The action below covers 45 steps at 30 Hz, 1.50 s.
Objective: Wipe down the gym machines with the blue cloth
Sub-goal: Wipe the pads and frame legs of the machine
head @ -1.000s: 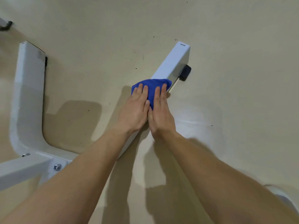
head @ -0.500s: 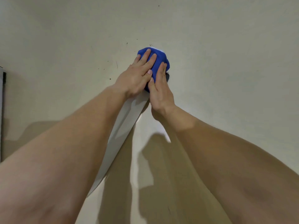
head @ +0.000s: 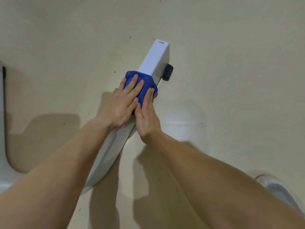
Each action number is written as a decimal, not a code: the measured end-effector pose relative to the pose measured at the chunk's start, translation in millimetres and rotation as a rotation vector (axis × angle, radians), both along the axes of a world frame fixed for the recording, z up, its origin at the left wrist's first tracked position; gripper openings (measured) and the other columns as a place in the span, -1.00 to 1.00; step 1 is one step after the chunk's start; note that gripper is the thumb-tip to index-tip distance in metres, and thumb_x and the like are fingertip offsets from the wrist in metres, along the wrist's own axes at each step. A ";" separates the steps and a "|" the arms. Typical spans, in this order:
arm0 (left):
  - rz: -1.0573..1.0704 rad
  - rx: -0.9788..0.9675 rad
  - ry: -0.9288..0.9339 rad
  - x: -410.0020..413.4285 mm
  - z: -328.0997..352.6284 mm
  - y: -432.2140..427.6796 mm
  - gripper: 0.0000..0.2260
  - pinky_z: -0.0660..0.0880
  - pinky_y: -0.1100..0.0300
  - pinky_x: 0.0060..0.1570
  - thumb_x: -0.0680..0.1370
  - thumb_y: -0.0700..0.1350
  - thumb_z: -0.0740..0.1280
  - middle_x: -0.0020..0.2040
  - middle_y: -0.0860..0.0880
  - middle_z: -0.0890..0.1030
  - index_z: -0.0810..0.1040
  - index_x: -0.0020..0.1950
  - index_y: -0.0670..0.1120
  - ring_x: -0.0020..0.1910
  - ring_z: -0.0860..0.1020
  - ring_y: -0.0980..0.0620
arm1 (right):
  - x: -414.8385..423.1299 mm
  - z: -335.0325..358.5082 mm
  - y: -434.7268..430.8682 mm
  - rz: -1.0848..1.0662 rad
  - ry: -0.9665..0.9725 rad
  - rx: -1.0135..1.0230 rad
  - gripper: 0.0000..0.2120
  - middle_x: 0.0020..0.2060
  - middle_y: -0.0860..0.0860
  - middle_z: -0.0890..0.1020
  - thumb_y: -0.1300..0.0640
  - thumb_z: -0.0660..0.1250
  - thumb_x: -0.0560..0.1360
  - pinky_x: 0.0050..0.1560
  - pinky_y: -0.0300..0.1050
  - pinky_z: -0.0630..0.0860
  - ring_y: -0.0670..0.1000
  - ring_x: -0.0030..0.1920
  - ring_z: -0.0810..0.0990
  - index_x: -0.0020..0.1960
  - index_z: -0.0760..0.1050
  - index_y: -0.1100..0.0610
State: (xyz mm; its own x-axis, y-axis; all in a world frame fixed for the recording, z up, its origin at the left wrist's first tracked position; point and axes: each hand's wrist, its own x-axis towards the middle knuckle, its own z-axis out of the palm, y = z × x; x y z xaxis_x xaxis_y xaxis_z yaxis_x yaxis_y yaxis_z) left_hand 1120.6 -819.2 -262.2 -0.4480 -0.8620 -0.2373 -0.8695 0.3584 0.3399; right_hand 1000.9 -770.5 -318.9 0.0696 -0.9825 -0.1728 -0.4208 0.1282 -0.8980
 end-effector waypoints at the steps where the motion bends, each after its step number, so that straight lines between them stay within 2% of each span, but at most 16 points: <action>1: -0.020 -0.012 -0.028 6.9 -1.1 12.6 -0.46 -0.01 -0.17 0.53 0.63 0.12 -0.16 0.60 0.13 -0.16 -0.05 0.62 0.08 0.59 -0.18 -0.10 | 8.4 -2.6 11.4 0.006 0.019 -0.009 -0.42 0.60 0.11 -0.23 0.04 -0.09 0.72 0.58 0.04 0.01 0.03 0.61 -0.18 0.53 -0.40 0.16; 3: -0.027 -0.026 -0.077 23.4 -2.9 40.0 -0.47 0.02 -0.18 0.52 0.64 0.11 -0.16 0.62 0.08 -0.11 -0.05 0.63 0.07 0.60 -0.17 -0.10 | 26.5 -7.7 36.6 -0.029 0.015 -0.032 -0.41 0.62 0.15 -0.10 -0.03 -0.10 0.69 0.57 0.12 0.06 0.09 0.61 -0.08 0.60 -0.29 0.12; 4: -0.015 -0.025 -0.088 31.3 -2.8 54.9 -0.48 0.03 -0.14 0.53 0.65 0.09 -0.14 0.63 0.07 -0.09 -0.04 0.62 0.06 0.60 -0.17 -0.11 | 34.8 -9.7 49.6 -0.054 0.003 -0.032 -0.40 0.61 0.19 -0.04 -0.05 -0.11 0.68 0.56 0.17 0.09 0.13 0.61 -0.04 0.62 -0.23 0.16; 7: 0.049 -0.022 -0.095 49.0 4.0 100.5 -0.50 0.05 -0.07 0.52 0.66 0.09 -0.11 0.62 0.11 -0.11 -0.06 0.62 0.10 0.60 -0.17 -0.09 | 60.0 -24.3 83.7 -0.057 0.028 -0.088 -0.40 0.51 0.45 0.04 0.01 -0.16 0.72 0.50 0.31 0.19 0.36 0.56 0.04 0.52 -0.09 0.49; 9: 0.078 -0.009 -0.106 60.1 7.5 123.6 -0.50 0.06 -0.09 0.50 0.66 0.10 -0.12 0.61 0.15 -0.14 -0.08 0.61 0.11 0.60 -0.17 -0.07 | 71.9 -28.9 101.0 -0.011 0.100 -0.134 -0.40 0.49 0.48 0.09 0.03 -0.18 0.73 0.49 0.31 0.20 0.40 0.54 0.08 0.50 0.00 0.54; 11: 0.103 0.012 -0.119 70.9 10.1 143.7 -0.50 0.03 -0.08 0.50 0.67 0.09 -0.10 0.61 0.18 -0.17 -0.09 0.62 0.13 0.59 -0.18 -0.04 | 81.3 -25.3 118.7 0.044 0.128 -0.091 -0.36 0.52 0.43 0.03 -0.02 -0.23 0.71 0.55 0.23 0.11 0.34 0.57 0.02 0.52 -0.04 0.51; 14: 0.113 0.009 -0.161 89.2 14.2 175.8 -0.50 0.08 -0.11 0.48 0.67 0.07 -0.08 0.61 0.16 -0.16 -0.07 0.62 0.11 0.60 -0.14 -0.05 | 93.4 -13.3 146.4 0.127 0.076 0.040 -0.28 0.56 0.35 -0.15 -0.10 -0.17 0.63 0.59 0.10 -0.01 0.20 0.60 -0.15 0.54 -0.24 0.42; 19: 0.120 0.038 -0.264 124.3 22.3 234.3 -0.47 0.12 -0.17 0.48 0.64 0.00 -0.05 0.62 0.09 -0.11 -0.05 0.62 0.09 0.60 -0.10 -0.12 | 114.7 1.7 197.5 0.237 0.042 0.170 -0.24 0.56 0.13 -0.37 -0.08 0.00 0.65 0.58 0.02 -0.02 0.04 0.60 -0.24 0.48 -0.50 0.18; 22: 0.117 0.063 -0.296 136.9 26.8 249.0 -0.46 0.10 -0.15 0.47 0.62 0.01 -0.09 0.61 0.12 -0.11 -0.07 0.62 0.12 0.60 -0.08 -0.11 | 122.4 5.3 213.2 0.277 0.032 0.215 -0.25 0.55 0.09 -0.40 -0.07 0.01 0.67 0.59 0.00 -0.08 0.01 0.59 -0.29 0.50 -0.49 0.17; 25: 0.079 0.075 -0.337 139.9 27.9 241.5 -0.47 0.16 -0.15 0.45 0.62 0.04 -0.12 0.61 0.11 -0.11 -0.09 0.61 0.12 0.59 -0.02 -0.13 | 116.1 4.6 211.2 0.288 0.023 0.184 -0.30 0.57 0.08 -0.35 -0.05 -0.03 0.68 0.58 0.00 -0.09 -0.02 0.59 -0.29 0.57 -0.41 0.18; 30: 0.062 0.101 -0.289 119.4 29.2 200.1 -0.41 0.06 -0.12 0.49 0.55 0.13 -0.19 0.58 0.17 -0.22 -0.15 0.61 0.15 0.60 -0.07 -0.09 | 90.2 -0.6 181.5 0.245 0.026 0.097 -0.35 0.61 0.05 -0.23 -0.08 -0.14 0.64 0.59 -0.03 -0.03 -0.07 0.60 -0.22 0.60 -0.30 0.15; 33: 0.035 0.071 -0.255 95.6 24.6 159.5 -0.43 0.05 -0.10 0.50 0.59 0.10 -0.12 0.60 0.15 -0.20 -0.16 0.61 0.15 0.60 -0.09 -0.07 | 72.8 -1.5 145.0 0.157 -0.027 0.084 -0.37 0.62 0.05 -0.11 -0.08 -0.13 0.65 0.59 -0.01 -0.03 -0.01 0.61 -0.12 0.62 -0.23 0.12; 36: 0.019 0.019 -0.239 62.1 17.0 115.4 -0.40 0.06 -0.11 0.52 0.65 -0.02 0.08 0.62 0.11 -0.18 -0.16 0.61 0.15 0.60 -0.11 -0.10 | 47.8 -3.7 101.6 0.123 -0.072 0.111 -0.42 0.61 0.02 -0.20 -0.02 -0.10 0.71 0.60 -0.03 -0.08 -0.07 0.60 -0.20 0.61 -0.29 0.11; 39: 0.017 -0.026 -0.222 28.3 14.9 75.5 -0.35 0.09 -0.13 0.51 0.62 -0.04 0.15 0.62 0.07 -0.16 -0.14 0.61 0.12 0.59 -0.13 -0.13 | 16.5 -6.2 58.0 0.161 -0.011 0.073 -0.42 0.60 0.03 -0.26 -0.03 -0.12 0.72 0.60 -0.05 -0.05 -0.07 0.59 -0.22 0.60 -0.33 0.13; 43: 0.079 -0.031 -0.202 -9.7 11.9 21.9 -0.40 0.05 -0.14 0.50 0.66 -0.07 0.09 0.62 0.07 -0.18 -0.15 0.61 0.10 0.59 -0.15 -0.12 | -25.2 -3.2 -4.2 0.186 0.121 0.017 -0.37 0.60 0.05 -0.26 -0.09 -0.10 0.71 0.56 -0.15 -0.01 -0.04 0.60 -0.19 0.60 -0.34 0.14; 45: 0.133 -0.006 -0.144 -25.5 11.5 -9.7 -0.46 -0.02 -0.14 0.52 0.69 -0.09 0.01 0.62 0.05 -0.17 -0.14 0.62 0.09 0.60 -0.11 -0.10 | -45.9 3.5 -37.6 0.181 0.202 -0.018 -0.33 0.60 0.10 -0.25 -0.09 -0.07 0.70 0.56 -0.12 -0.03 0.01 0.61 -0.18 0.60 -0.32 0.18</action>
